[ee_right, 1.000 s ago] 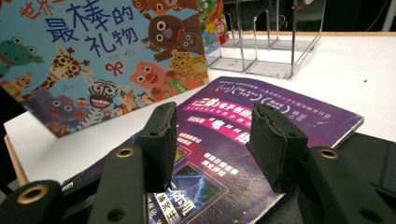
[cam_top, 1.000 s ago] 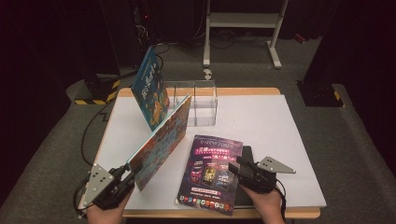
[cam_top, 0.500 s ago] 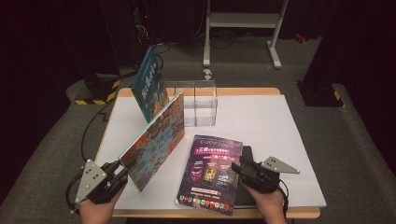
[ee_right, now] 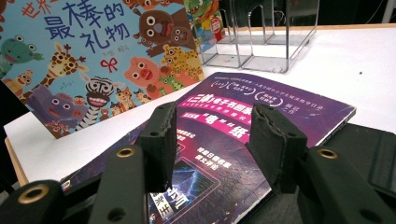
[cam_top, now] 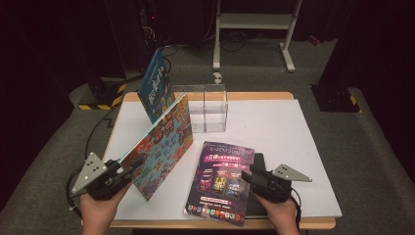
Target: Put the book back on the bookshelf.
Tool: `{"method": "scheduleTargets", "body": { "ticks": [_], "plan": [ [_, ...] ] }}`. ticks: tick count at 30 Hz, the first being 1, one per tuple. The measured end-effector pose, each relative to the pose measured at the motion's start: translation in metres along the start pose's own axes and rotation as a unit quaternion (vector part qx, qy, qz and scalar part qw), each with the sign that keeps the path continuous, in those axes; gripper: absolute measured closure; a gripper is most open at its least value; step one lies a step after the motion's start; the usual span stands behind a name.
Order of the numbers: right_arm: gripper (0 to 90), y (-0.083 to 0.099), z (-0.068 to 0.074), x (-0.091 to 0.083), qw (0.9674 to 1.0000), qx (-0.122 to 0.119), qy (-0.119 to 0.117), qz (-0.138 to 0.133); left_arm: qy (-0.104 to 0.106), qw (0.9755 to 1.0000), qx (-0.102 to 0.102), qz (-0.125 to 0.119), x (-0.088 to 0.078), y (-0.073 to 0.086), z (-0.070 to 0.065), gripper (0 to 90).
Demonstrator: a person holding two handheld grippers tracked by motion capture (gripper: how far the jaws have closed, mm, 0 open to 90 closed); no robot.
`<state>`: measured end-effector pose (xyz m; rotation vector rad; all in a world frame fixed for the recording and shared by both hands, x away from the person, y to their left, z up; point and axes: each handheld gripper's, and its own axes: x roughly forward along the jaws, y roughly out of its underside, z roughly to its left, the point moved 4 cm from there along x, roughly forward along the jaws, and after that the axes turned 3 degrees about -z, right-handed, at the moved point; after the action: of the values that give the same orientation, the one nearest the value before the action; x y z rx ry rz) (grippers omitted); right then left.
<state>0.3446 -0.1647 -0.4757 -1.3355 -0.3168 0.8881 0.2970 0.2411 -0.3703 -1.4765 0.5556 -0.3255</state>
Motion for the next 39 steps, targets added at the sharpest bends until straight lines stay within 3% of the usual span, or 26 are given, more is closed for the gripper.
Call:
{"method": "scheduleTargets", "body": {
  "ticks": [3,7,10,16,28,32,36,39],
  "plan": [
    [51.2,0.0,0.0,0.0,1.0,0.0,0.0,0.0,-0.008,0.9998,0.018,-0.003,0.008,-0.003,-0.002,70.7],
    [51.1,0.001,0.0,0.0,1.0,-0.002,0.001,0.002,0.005,0.9998,-0.006,-0.016,0.018,-0.005,-0.001,71.8],
    [51.1,0.001,0.0,-0.001,1.0,-0.001,0.001,0.001,0.003,0.9998,-0.004,-0.018,0.023,-0.007,-0.003,73.2],
    [51.1,0.001,-0.001,-0.001,1.0,0.0,0.0,0.001,-0.028,0.9996,0.01,0.001,0.025,-0.011,-0.008,79.4],
    [51.3,-0.002,0.001,-0.002,1.0,0.005,-0.006,-0.003,-0.03,0.9993,0.022,0.01,0.042,-0.031,-0.008,81.1],
    [51.3,-0.002,0.0,-0.003,0.9999,0.007,-0.007,-0.007,-0.024,0.9996,0.014,0.011,0.048,-0.04,-0.003,81.3],
    [51.5,-0.003,-0.002,-0.005,0.9999,0.012,-0.007,-0.01,-0.019,0.9995,-0.026,-0.005,0.044,-0.049,0.01,81.3],
    [51.6,-0.004,-0.002,-0.006,0.9998,0.013,-0.008,-0.011,-0.033,0.9983,-0.043,-0.02,0.036,-0.054,0.018,81.2]
  ]
}}
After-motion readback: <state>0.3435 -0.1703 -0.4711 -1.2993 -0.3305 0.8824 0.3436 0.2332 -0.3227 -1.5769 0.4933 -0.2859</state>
